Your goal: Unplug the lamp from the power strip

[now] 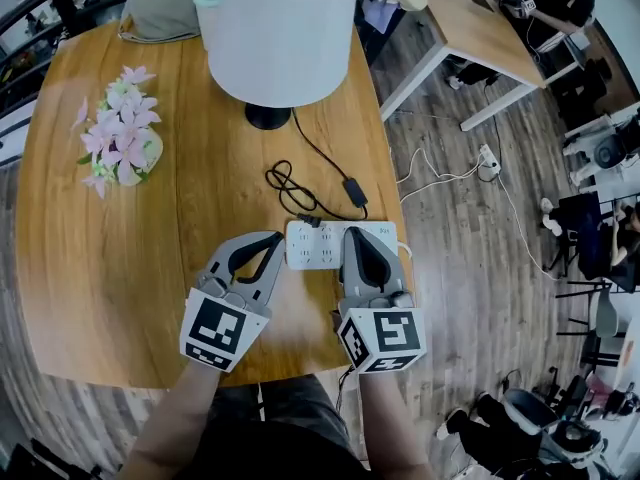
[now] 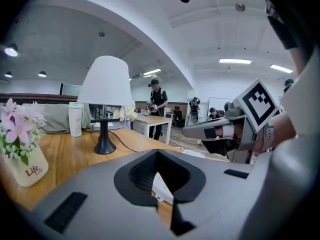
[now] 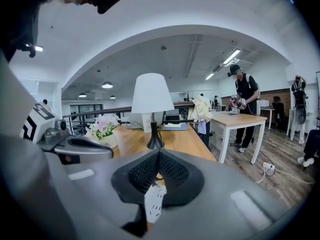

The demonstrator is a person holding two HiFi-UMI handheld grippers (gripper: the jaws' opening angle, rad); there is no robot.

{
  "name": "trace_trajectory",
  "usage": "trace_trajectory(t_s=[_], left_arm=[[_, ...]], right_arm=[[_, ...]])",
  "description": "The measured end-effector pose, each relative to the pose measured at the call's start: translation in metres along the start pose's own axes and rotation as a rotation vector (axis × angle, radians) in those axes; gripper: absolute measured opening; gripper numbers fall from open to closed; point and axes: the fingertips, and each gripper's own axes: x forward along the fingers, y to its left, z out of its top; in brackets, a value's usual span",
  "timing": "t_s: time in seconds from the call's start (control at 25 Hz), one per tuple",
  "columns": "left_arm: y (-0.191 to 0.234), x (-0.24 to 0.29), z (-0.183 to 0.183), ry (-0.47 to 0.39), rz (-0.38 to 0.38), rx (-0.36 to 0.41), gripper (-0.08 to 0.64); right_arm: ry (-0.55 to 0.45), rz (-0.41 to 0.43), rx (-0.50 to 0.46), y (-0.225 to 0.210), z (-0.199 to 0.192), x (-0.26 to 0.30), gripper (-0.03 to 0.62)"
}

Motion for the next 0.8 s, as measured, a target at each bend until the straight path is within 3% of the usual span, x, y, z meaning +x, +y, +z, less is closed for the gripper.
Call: trace_trajectory(t_s=[0.28,0.8], left_arm=[[-0.024,-0.002,0.026,-0.082,-0.035,0.011,-0.005],[-0.024,-0.028,0.087,-0.229,0.017,0.043,-0.005]], right_arm=[[-0.056,-0.024,-0.005,-0.015,0.016,-0.041,0.008],[-0.142,-0.036,0.000,-0.027,0.059,-0.087,0.008]])
